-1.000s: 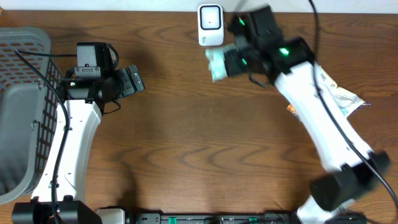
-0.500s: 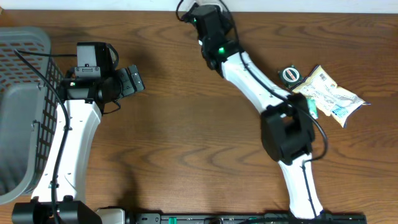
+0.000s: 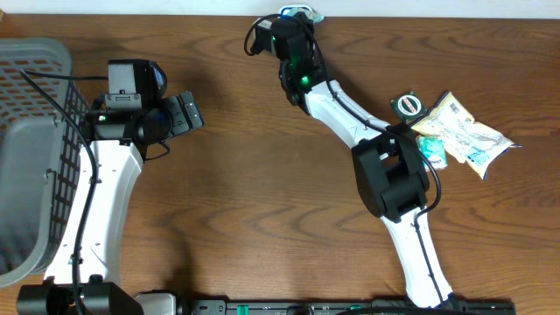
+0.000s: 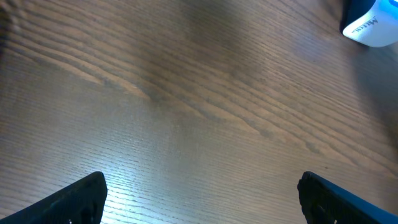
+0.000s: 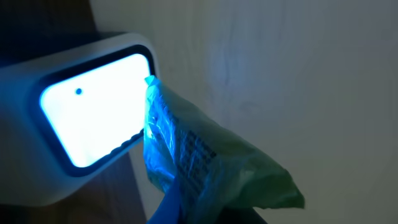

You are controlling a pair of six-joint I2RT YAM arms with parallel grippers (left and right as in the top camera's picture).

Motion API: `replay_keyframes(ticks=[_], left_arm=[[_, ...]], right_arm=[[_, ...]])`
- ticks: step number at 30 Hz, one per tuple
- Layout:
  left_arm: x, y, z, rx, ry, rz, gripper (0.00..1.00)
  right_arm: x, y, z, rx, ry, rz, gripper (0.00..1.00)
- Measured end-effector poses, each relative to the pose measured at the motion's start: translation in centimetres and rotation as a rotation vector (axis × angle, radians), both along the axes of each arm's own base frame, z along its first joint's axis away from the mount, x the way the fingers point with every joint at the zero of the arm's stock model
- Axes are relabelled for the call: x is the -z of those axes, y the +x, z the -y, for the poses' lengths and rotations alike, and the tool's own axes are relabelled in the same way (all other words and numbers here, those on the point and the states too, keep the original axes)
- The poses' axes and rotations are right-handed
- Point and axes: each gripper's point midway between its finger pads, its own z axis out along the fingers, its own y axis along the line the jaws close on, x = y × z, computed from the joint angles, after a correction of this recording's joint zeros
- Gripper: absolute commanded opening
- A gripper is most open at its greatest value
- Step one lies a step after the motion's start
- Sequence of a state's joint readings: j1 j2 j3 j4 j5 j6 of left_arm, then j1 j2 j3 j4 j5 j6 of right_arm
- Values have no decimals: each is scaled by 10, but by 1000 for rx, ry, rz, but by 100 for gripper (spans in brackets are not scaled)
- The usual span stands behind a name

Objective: Scan the item barcode
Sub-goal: 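Lift the pack with the right gripper to the scanner window, then carry the wet-wipe pack right and drop it on the pile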

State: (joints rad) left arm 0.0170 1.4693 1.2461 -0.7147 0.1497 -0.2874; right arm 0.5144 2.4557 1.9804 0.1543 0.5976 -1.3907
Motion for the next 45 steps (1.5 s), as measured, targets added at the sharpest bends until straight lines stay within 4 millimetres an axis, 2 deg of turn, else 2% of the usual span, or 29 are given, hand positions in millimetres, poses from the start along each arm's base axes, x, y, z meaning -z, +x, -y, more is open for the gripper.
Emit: replay_keyframes(ticks=[7,19,21,26,29,33,34,35,38,40,41,45], left_arm=[[0,0,0,0,0,0,98],[0,0,0,0,0,0,98],[0,0,0,0,0,0,98],[0,0,0,0,0,0,98],[0,0,0,0,0,0,98],[0,0,0,0,1,0,98],[0,0,0,-1,0,-1,98],[0,0,0,0,0,0,98],[0,0,0,0,0,2,98],[0,0,0,0,0,0,98],[0,0,0,0,0,0,98],[0,0,0,0,0,0,98]], right_arm=[[-10,9,9,-7,-22,40,7],[-11,8,5,-16,-25,48,10],[-11,6,2,-16,-27,48,10],[9,-6,-3,-28,-44,-65,10],[-5,-17,0,-14,23,-105,11],[-77,-62,11,-1,243,-187,12],[-101,-76,14,0,326,-196,12],[-133,-101,19,3,452,-223,12],[-177,-148,30,12,679,-298,9],[-191,-193,53,82,882,-429,9],[-192,-199,57,94,922,-461,9],[-152,-238,92,281,1006,-718,10]])
